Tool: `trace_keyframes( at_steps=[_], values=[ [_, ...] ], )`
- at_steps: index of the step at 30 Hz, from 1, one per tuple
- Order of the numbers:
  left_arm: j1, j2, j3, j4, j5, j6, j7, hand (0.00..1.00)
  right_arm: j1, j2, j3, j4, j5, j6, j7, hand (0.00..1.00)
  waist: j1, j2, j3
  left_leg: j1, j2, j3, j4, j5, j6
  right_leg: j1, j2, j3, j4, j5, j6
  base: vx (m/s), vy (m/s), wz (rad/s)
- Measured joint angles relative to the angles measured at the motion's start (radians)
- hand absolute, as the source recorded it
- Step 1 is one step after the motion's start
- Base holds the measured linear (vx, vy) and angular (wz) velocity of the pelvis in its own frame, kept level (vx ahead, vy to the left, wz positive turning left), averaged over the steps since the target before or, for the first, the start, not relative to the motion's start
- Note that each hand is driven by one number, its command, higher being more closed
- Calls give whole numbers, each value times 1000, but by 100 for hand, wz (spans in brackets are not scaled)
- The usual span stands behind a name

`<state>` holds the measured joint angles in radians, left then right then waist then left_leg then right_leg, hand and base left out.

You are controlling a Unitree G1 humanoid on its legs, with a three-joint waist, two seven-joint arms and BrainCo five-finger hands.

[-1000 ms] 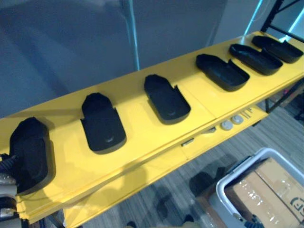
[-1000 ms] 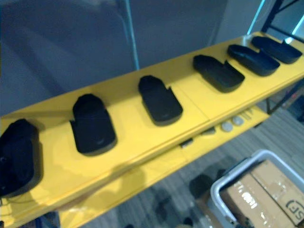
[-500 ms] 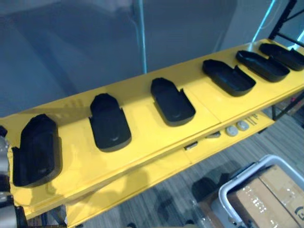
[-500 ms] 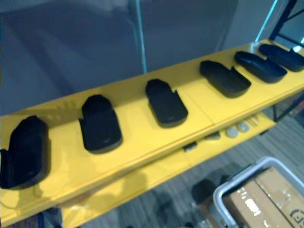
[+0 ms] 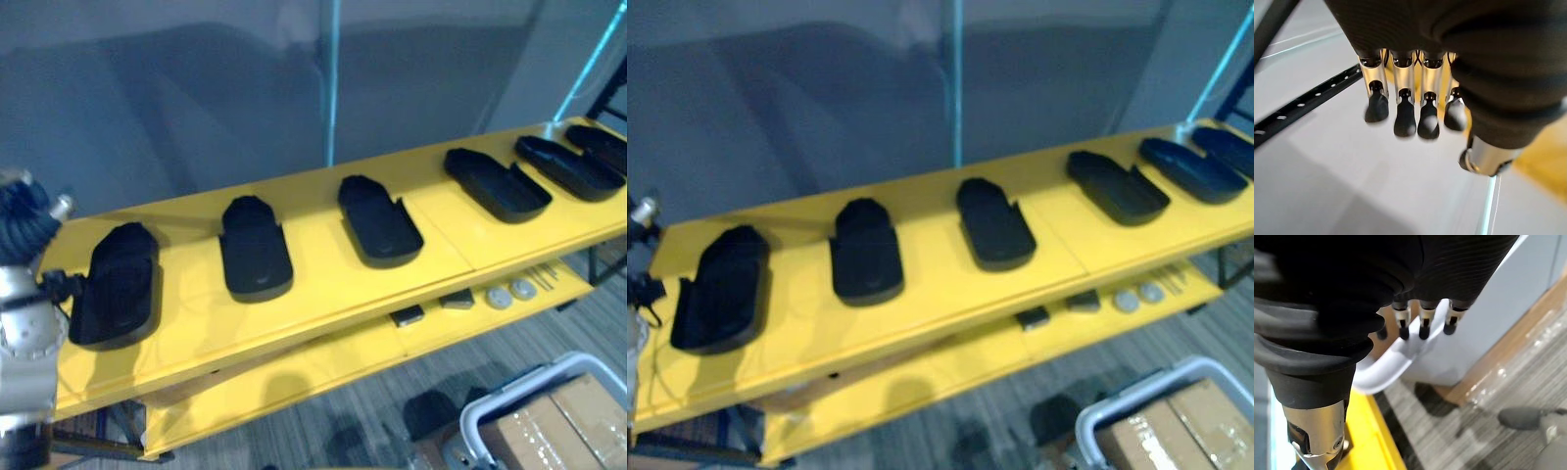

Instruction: Walk over and take plastic housings, then place them on the shelf

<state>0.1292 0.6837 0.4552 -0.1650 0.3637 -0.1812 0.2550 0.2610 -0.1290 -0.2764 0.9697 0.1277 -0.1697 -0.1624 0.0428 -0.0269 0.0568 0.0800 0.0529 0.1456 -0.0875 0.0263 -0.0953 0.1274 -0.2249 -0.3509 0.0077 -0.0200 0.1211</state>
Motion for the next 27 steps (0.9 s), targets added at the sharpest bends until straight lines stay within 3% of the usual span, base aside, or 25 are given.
trace_keyframes(
  at_steps=[4,6,10,16,18,21,27],
  values=[
    [87,-27,-11,-18,-11,21,-216,100,-12,-5,-10,11,7,24,13,0,30,0,-2,-5,-1,-30,-1,8,2,17,2,-31,-4,-2,-5,-12,-27,27],
    [110,-28,-46,-7,-33,87,-384,100,-34,-5,-20,23,25,27,24,0,34,-1,-1,-2,-3,-53,-1,13,3,39,3,-61,-4,-9,-16,-26,-12,35],
    [105,-29,-120,69,-47,127,-546,100,-91,-17,-27,28,55,26,42,0,47,3,5,6,-2,-54,-2,13,2,50,4,-64,-11,-11,-17,-15,2,3],
    [99,-29,-213,271,-83,123,-629,100,-131,-19,-40,50,56,26,77,0,47,-17,18,4,-3,-53,-2,12,2,54,7,-65,-24,-11,-17,18,-8,0],
    [96,-28,-232,311,-91,97,-626,100,-128,-19,-46,51,57,26,78,0,47,-23,22,3,-4,-52,-2,10,1,57,7,-66,-30,-10,-18,48,-15,3],
    [87,-26,-262,351,-90,55,-590,100,-142,-25,-46,72,56,28,86,0,50,-21,23,7,-5,-53,-2,8,-1,70,6,-79,-36,-10,-17,34,-10,9],
    [64,-53,-323,415,-69,63,-450,100,-187,-31,-41,90,53,32,98,0,39,8,31,14,-3,-51,-3,7,-2,82,9,-82,-40,-8,-13,0,-1,1]
  ],
)
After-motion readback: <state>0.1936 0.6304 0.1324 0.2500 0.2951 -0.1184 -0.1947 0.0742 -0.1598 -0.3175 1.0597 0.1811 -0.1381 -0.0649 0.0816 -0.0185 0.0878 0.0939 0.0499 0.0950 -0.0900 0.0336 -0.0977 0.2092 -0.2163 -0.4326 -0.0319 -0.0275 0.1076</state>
